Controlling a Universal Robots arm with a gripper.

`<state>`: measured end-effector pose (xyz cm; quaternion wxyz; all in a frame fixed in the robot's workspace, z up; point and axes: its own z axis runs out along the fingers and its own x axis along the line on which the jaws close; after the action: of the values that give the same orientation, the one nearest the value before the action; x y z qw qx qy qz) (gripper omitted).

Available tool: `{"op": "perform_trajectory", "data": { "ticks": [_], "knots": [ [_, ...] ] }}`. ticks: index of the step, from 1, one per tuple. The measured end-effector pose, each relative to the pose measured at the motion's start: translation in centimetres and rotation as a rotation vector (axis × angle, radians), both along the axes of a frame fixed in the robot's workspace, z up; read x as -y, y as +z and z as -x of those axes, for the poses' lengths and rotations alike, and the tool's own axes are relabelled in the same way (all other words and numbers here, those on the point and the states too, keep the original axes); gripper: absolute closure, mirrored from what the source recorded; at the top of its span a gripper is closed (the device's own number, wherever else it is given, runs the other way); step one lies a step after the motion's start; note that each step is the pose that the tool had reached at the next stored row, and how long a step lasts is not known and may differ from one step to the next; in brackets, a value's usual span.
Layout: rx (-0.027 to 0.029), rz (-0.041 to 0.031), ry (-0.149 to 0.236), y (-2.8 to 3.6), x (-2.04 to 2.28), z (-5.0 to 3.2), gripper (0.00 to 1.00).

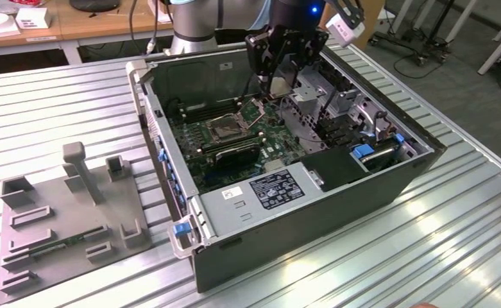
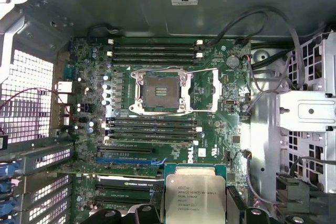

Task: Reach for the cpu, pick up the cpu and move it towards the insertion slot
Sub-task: 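Pick up the cpu and move it towards the insertion slot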

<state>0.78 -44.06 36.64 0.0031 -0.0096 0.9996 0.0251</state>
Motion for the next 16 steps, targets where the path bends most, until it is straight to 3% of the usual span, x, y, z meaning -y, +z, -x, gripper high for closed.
{"op": "perform_trajectory", "data": {
  "ticks": [16],
  "knots": [
    [0.0,0.0,0.0,-0.01,0.0,-0.87,0.46]
  ]
}}
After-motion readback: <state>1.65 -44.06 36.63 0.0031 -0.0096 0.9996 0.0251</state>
